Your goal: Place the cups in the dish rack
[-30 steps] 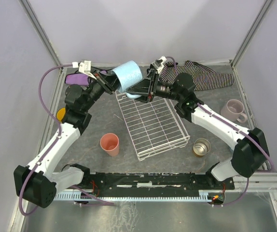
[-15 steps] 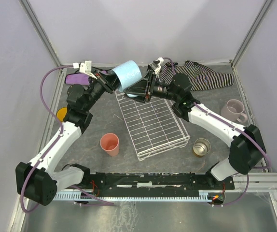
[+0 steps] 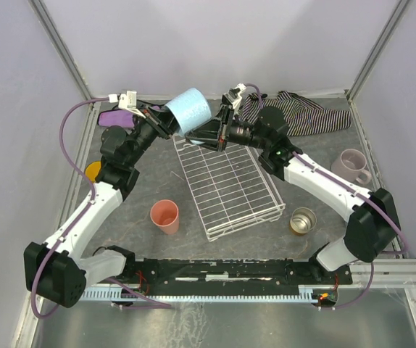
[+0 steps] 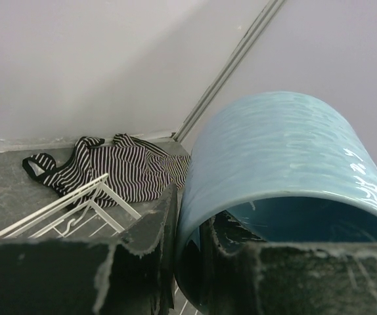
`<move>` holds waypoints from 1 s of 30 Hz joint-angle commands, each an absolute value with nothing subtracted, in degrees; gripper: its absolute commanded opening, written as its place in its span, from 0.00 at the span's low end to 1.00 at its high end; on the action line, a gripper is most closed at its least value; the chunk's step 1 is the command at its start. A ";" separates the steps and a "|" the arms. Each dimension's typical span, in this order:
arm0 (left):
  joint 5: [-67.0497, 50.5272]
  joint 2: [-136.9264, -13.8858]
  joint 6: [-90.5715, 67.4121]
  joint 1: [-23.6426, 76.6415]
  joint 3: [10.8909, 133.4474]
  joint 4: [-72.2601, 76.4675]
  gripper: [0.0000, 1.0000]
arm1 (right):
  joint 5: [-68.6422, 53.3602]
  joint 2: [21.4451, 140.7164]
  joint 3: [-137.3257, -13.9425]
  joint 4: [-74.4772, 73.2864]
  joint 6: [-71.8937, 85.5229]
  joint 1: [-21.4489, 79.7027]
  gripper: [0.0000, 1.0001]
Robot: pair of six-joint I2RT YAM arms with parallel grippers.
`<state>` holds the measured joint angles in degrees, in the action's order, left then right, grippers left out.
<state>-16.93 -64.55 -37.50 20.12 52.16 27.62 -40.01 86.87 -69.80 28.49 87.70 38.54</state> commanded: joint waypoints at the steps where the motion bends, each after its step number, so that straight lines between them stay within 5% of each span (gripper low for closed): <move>1: -17.10 -63.47 -36.65 21.32 54.84 30.59 0.25 | -41.83 84.53 -73.31 23.70 79.37 39.68 0.01; 6: -15.42 -63.34 -36.28 21.36 54.08 29.94 0.52 | -41.80 83.83 -73.79 22.52 77.92 39.49 0.01; 8: -14.37 -62.92 -36.01 21.23 53.70 29.16 0.77 | -41.27 83.37 -73.92 20.92 76.75 39.10 0.01; 12: -13.95 -62.29 -35.56 21.02 53.32 27.08 1.00 | -40.94 82.88 -73.81 19.89 75.82 36.75 0.01; 25: -13.75 -56.41 -35.37 20.26 47.97 20.54 0.99 | -43.35 84.71 -76.58 8.86 66.73 26.21 0.01; 30: -10.27 -54.15 -35.68 19.55 47.73 14.93 0.99 | -39.80 88.04 -84.20 -12.98 48.74 25.00 0.01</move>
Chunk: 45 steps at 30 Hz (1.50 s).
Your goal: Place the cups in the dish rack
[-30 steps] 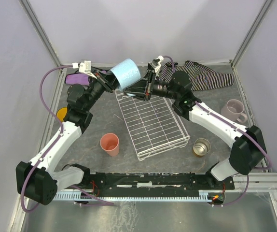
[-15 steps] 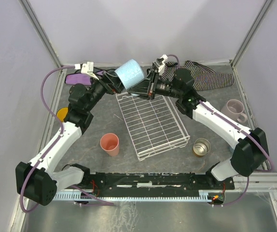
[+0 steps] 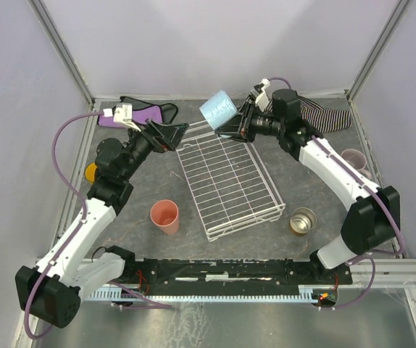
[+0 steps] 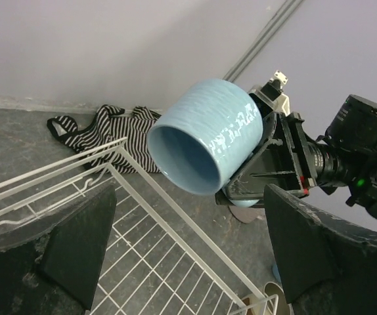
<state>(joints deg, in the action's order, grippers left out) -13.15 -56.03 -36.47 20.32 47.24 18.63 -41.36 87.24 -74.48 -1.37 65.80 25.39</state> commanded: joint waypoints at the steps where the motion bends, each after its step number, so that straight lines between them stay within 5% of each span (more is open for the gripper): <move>1: -10.28 -54.26 -35.69 19.18 48.37 13.40 0.99 | -37.59 89.03 -86.26 -18.40 43.92 25.03 0.01; 10: -9.24 -55.21 -37.09 18.45 51.47 9.04 0.99 | -15.35 96.19 -96.99 -40.71 23.89 25.16 0.01; 23: -8.44 -52.18 -37.64 18.20 51.15 6.57 0.99 | 11.02 104.68 -102.55 -39.20 32.10 34.61 0.01; 45: -11.05 -51.16 -35.96 16.94 50.69 6.70 0.99 | 22.30 119.90 -113.74 -35.99 34.86 35.37 0.01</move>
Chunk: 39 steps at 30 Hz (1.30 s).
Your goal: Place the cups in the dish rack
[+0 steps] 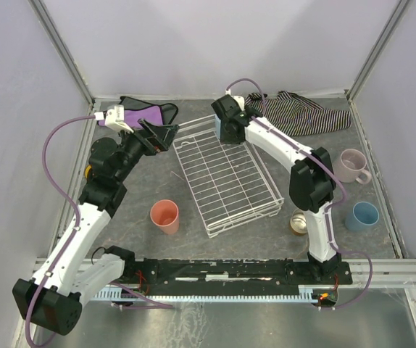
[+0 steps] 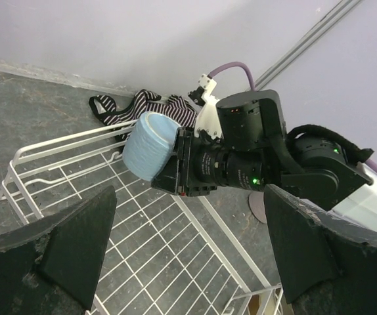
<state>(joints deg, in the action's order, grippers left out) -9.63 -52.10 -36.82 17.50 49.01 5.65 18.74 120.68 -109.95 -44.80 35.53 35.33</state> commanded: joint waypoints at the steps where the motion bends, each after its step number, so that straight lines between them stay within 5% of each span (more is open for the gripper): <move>1: -11.15 -51.29 -35.88 16.84 50.71 6.83 0.99 | 22.31 120.04 -113.39 -35.30 34.62 35.36 0.01; 20: -12.74 -52.00 -37.48 16.44 46.53 13.14 0.99 | 25.90 119.08 -97.45 -13.43 29.93 36.91 0.01; 28: -12.44 -51.01 -37.03 16.32 46.49 12.86 0.99 | 25.88 122.60 -102.25 -19.48 31.02 37.07 0.01; 30: -12.15 -50.81 -36.85 16.28 46.47 12.35 0.99 | 25.93 123.07 -103.24 -21.55 30.84 37.22 0.06; 34: -11.82 -50.84 -37.06 16.19 47.04 10.52 0.99 | 26.14 122.89 -103.10 -22.80 29.05 37.81 0.40; 39: -12.12 -51.04 -38.04 16.16 47.29 8.63 0.99 | 26.58 121.81 -102.31 -23.78 28.83 37.89 0.56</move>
